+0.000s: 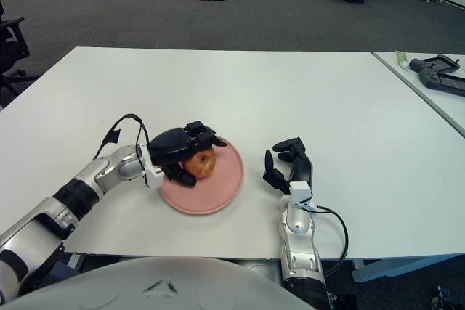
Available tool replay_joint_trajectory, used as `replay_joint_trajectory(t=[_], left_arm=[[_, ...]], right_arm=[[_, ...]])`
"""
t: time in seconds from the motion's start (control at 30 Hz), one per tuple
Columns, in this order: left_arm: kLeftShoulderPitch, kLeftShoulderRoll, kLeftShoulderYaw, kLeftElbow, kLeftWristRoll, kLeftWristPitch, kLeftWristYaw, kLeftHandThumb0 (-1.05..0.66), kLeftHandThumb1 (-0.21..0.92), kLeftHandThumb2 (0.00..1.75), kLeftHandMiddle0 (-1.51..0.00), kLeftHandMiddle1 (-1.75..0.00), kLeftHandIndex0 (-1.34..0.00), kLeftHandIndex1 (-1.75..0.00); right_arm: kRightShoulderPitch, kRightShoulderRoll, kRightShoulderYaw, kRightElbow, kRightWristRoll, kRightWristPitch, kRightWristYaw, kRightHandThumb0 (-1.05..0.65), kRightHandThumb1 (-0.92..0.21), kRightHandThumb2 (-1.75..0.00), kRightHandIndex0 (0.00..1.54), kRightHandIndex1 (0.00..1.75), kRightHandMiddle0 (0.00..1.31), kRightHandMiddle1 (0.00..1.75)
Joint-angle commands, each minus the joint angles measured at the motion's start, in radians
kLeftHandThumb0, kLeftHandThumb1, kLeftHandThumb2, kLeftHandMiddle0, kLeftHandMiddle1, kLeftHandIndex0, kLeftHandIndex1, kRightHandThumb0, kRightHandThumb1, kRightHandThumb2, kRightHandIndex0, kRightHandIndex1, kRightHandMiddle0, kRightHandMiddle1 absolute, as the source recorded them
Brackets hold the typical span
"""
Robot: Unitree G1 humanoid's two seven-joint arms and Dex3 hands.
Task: Put the apple into the plate.
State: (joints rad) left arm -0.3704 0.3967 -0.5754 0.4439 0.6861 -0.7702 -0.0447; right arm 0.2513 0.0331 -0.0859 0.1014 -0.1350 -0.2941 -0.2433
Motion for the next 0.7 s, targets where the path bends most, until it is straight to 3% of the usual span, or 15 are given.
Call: replay_joint_trajectory(t=[0.0, 0.17, 0.53, 0.67], left_arm=[[-0.007, 0.019, 0.037, -0.020, -0.043, -0.015, -0.017, -0.94, 0.92, 0.96, 0.00, -0.05, 0.00, -0.10], [0.005, 0.018, 0.061, -0.029, -0.091, -0.032, -0.034, -1.00, 0.92, 0.96, 0.00, -0.01, 0.00, -0.01], [0.046, 0.002, 0.133, -0.046, -0.158, 0.003, -0.034, -1.05, 0.92, 1.02, 0.00, 0.00, 0.00, 0.00], [0.079, 0.012, 0.181, -0.062, -0.277, 0.034, -0.091, -1.05, 0.92, 1.06, 0.00, 0.00, 0.00, 0.00]], right_arm=[[-0.014, -0.004, -0.001, -0.001, -0.005, 0.000, -0.004, -0.40, -0.60, -0.96, 0.71, 1.75, 0.39, 1.75], [-0.014, -0.006, -0.002, 0.002, 0.001, -0.002, 0.003, -0.40, -0.62, -0.94, 0.68, 1.74, 0.38, 1.75], [-0.012, -0.008, -0.002, 0.007, 0.010, -0.009, 0.014, -0.39, -0.64, -0.92, 0.67, 1.73, 0.37, 1.75], [-0.012, -0.009, -0.003, 0.014, 0.011, -0.019, 0.015, -0.39, -0.63, -0.92, 0.68, 1.73, 0.37, 1.75]])
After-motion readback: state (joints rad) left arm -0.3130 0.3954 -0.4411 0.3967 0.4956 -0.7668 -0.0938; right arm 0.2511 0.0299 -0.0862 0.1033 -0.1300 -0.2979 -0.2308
